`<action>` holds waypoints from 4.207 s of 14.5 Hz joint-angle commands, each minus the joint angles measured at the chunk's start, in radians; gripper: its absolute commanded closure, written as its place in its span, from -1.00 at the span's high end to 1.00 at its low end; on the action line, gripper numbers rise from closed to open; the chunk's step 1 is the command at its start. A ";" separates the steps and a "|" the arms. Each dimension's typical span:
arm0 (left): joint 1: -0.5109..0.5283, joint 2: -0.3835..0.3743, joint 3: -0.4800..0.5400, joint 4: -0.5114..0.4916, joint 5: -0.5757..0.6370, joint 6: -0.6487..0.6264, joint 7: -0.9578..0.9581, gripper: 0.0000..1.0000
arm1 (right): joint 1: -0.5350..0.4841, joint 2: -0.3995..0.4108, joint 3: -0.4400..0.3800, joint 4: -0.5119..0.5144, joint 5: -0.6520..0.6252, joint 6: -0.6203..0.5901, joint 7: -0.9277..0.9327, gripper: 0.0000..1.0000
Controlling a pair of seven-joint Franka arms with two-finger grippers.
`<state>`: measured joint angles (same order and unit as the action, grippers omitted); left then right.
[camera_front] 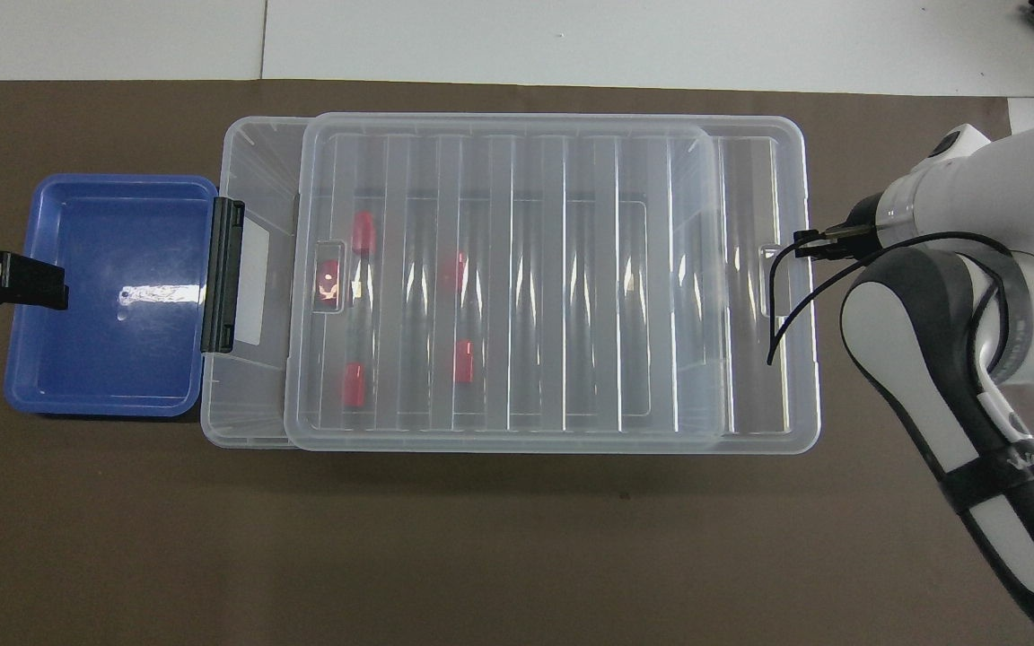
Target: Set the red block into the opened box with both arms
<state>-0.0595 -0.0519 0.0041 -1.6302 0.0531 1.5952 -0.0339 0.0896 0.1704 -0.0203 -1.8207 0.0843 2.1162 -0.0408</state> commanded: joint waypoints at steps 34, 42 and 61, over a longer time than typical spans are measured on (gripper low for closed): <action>-0.016 -0.028 0.016 -0.031 -0.059 0.025 -0.001 1.00 | 0.075 0.000 -0.004 -0.023 -0.021 0.039 0.039 -1.00; -0.016 -0.028 0.016 -0.031 -0.059 0.026 -0.003 1.00 | 0.003 -0.080 -0.007 0.089 -0.129 -0.218 0.047 -1.00; -0.016 -0.029 0.014 -0.033 -0.059 0.023 -0.003 1.00 | -0.071 -0.190 -0.004 0.236 -0.078 -0.588 0.151 1.00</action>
<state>-0.0602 -0.0524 0.0043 -1.6302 0.0081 1.5988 -0.0344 0.0290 -0.0301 -0.0318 -1.6095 -0.0096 1.5515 0.1269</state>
